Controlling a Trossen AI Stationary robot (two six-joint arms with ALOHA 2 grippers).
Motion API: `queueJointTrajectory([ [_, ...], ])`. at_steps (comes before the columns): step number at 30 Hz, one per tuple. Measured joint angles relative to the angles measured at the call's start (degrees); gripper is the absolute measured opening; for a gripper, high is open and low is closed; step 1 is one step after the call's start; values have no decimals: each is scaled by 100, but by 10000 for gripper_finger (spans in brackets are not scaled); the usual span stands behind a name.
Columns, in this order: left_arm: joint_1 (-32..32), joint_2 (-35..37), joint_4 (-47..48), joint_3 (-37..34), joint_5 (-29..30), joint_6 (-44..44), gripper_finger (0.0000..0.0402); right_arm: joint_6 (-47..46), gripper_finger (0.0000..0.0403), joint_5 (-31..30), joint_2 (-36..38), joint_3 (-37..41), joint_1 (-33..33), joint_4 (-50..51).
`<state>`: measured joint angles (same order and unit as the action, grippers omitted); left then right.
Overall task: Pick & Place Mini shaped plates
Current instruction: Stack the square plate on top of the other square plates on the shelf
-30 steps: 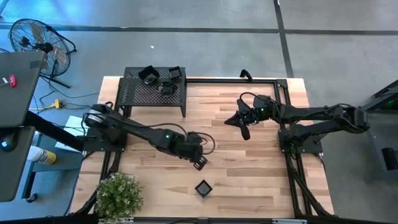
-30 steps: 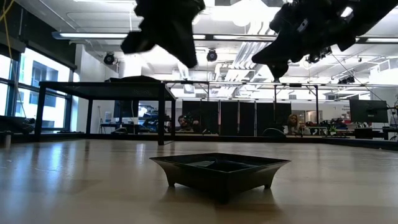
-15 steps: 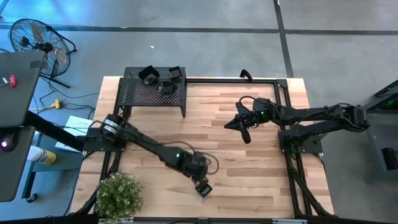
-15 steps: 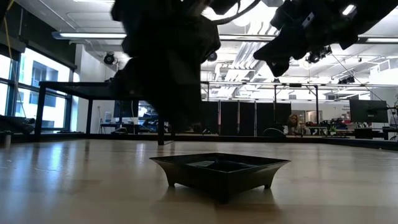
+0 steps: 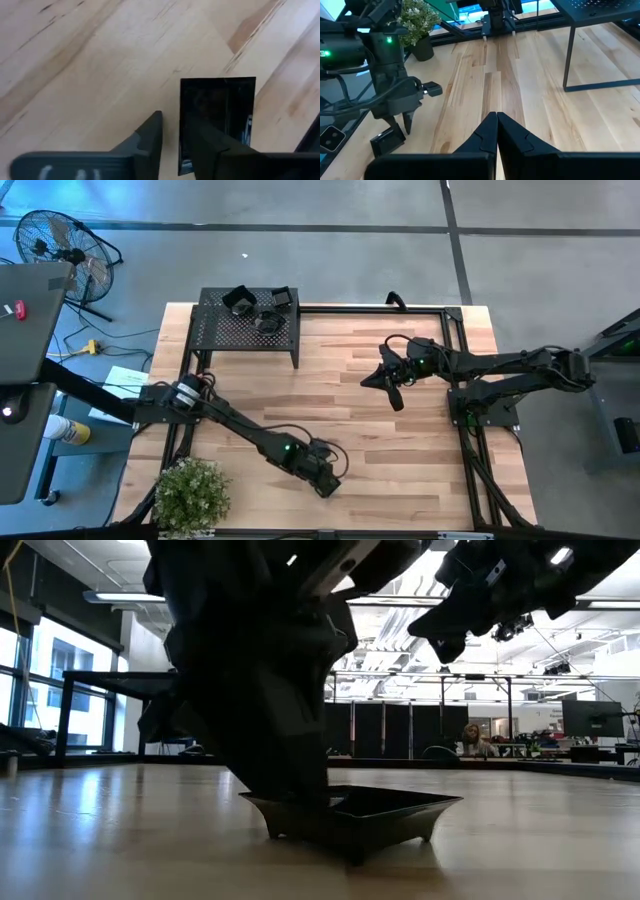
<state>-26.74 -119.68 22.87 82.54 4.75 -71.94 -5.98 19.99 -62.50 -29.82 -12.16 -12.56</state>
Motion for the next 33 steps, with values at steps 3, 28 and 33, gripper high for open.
queueJointTrajectory([
  [3, 7, 23, 57, -7, -11, 104, 38, 0, 2, 4, 0, 0, 0, 26],
  [28, 3485, 3696, 2239, -7, 332, 1495, 1, -152, 2, -13, 0, 0, 0, 114],
  [33, 5247, 4091, 2268, -4, 347, 1663, 1, -234, 1, -234, 0, 0, -5, 115],
])
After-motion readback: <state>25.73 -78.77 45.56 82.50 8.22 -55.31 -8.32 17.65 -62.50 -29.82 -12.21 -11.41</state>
